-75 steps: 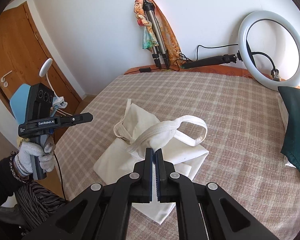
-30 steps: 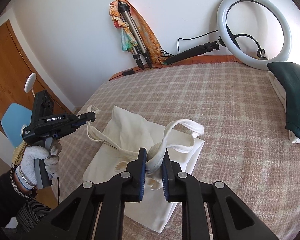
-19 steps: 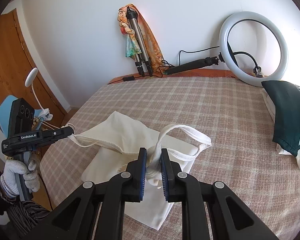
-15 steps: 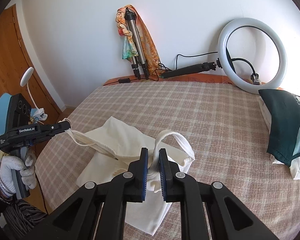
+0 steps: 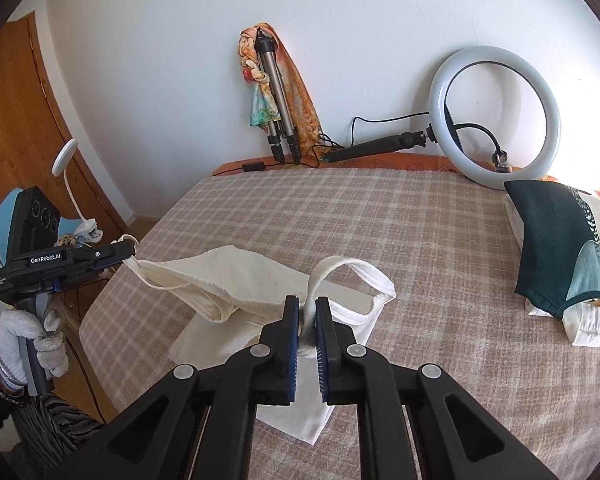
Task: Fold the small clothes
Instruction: 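Fold the held straps over the folded camisole with both grippers, then release, then move both grippers to the folded camisole's edge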
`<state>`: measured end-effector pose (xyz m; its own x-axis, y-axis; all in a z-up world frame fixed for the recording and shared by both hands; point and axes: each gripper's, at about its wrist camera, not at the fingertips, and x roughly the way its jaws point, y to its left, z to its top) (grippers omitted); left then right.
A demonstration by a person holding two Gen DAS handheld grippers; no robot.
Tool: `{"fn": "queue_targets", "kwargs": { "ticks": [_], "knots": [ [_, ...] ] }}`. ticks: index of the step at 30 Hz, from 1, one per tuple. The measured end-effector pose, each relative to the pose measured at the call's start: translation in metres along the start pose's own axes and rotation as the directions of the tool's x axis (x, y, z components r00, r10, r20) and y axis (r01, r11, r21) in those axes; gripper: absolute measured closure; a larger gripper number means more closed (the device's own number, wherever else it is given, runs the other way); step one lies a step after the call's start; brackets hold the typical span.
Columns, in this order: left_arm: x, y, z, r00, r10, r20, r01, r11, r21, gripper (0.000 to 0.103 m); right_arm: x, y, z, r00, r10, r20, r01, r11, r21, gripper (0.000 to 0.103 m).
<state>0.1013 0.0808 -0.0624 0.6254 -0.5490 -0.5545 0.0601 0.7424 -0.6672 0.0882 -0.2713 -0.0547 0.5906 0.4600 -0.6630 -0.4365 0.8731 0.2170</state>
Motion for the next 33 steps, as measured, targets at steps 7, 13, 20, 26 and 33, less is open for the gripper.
{"fn": "queue_targets", "kwargs": {
  "ticks": [7,13,20,26,33],
  "knots": [
    [-0.002,0.024,-0.042,0.994,0.075,-0.075,-0.075,0.997,0.009,0.1,0.004,-0.003,-0.06,0.997,-0.009,-0.076,0.012,0.999,0.035,0.094],
    [0.003,0.025,-0.068,0.974,0.119,-0.191,-0.103,0.99,0.093,0.1,-0.004,-0.013,-0.087,0.982,-0.08,-0.171,0.088,0.995,0.04,0.071],
    [-0.011,0.005,-0.073,0.962,0.111,-0.251,-0.069,0.983,0.17,0.094,-0.039,-0.014,-0.078,0.991,-0.077,-0.113,0.083,0.995,0.05,0.07],
    [-0.001,-0.03,-0.044,0.982,0.095,-0.162,-0.052,0.966,0.253,0.094,-0.013,0.002,-0.054,0.993,-0.073,-0.089,0.071,0.997,-0.026,0.07],
    [0.06,-0.02,0.005,0.983,0.151,-0.1,-0.125,0.965,0.232,0.094,0.046,0.029,-0.029,0.993,-0.051,-0.11,0.04,0.994,-0.099,0.07]
  ]
}}
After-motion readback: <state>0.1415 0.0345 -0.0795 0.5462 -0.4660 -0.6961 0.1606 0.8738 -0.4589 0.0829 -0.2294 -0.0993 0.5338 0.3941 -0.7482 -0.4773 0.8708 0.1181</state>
